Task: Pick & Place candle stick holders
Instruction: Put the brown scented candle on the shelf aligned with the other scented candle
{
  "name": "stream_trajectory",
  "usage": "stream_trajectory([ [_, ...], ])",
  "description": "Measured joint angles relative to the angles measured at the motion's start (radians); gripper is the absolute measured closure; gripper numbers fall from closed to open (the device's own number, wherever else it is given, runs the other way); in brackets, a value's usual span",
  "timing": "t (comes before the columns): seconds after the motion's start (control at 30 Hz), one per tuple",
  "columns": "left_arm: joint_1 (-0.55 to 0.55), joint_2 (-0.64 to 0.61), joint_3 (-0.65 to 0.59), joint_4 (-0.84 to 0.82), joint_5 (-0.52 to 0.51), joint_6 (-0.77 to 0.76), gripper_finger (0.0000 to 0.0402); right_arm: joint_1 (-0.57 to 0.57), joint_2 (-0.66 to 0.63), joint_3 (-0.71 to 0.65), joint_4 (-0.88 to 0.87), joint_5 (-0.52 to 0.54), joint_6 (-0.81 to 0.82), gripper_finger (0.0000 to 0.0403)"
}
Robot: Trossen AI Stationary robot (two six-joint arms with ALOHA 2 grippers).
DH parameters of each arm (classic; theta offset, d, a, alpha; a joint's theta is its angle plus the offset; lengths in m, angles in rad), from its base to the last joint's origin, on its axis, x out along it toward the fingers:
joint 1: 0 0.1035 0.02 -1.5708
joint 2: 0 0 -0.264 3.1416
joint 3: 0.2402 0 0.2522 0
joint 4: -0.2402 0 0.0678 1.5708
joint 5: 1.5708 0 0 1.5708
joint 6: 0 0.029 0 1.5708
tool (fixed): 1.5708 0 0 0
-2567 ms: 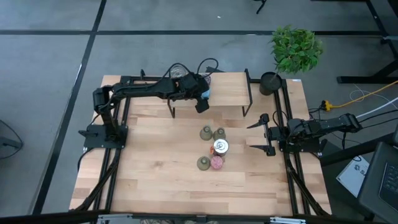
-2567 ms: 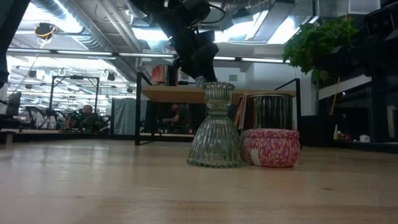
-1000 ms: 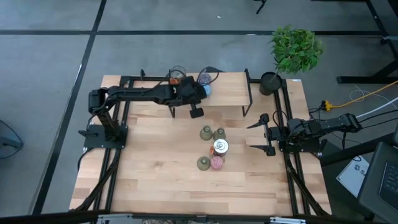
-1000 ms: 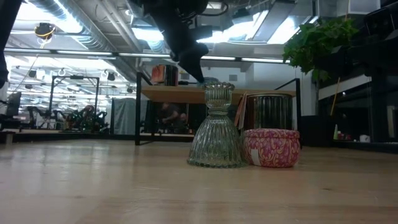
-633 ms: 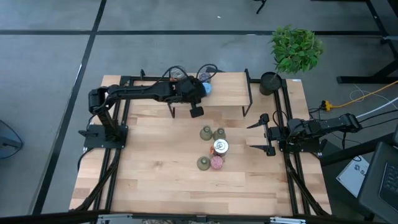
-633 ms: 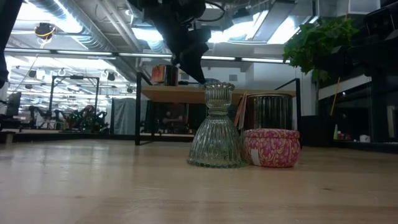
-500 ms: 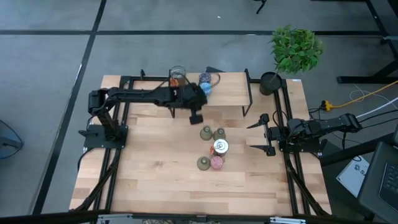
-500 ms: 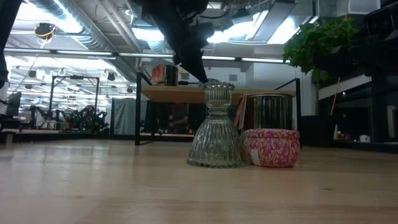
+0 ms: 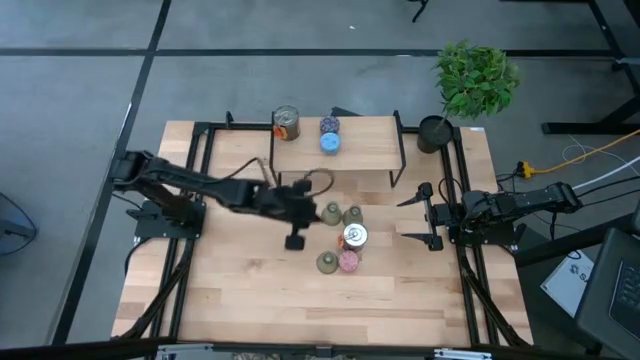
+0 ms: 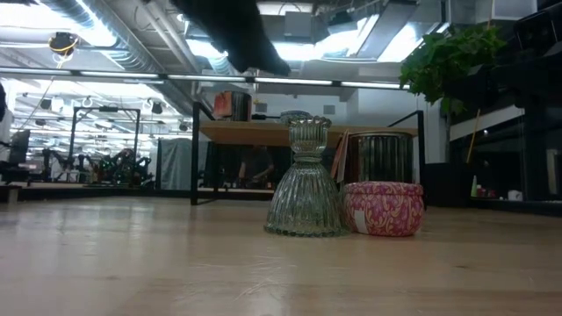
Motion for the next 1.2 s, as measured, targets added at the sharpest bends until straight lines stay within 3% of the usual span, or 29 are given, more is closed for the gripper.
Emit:
stream_trajectory([
  [0.1,-0.041,-0.025,-0.105,0.160,0.109,0.002,0.0398,0.000,0.000,0.000,0.000,0.000,0.000,0.0005],
  [0.23,-0.087,-0.027,-0.181,0.275,0.181,0.037,0.0399,0.000,0.000,0.000,-0.001,0.000,0.000,0.0005],
  [0.7,-0.177,0.014,-0.219,0.345,0.173,-0.027,0.0381,0.000,0.000,0.000,0.000,0.000,0.000,0.0005],
  [1.2,-0.314,0.018,-0.219,0.368,0.161,0.051,0.0289,0.000,0.000,0.000,0.000,0.000,0.000,0.0005],
])
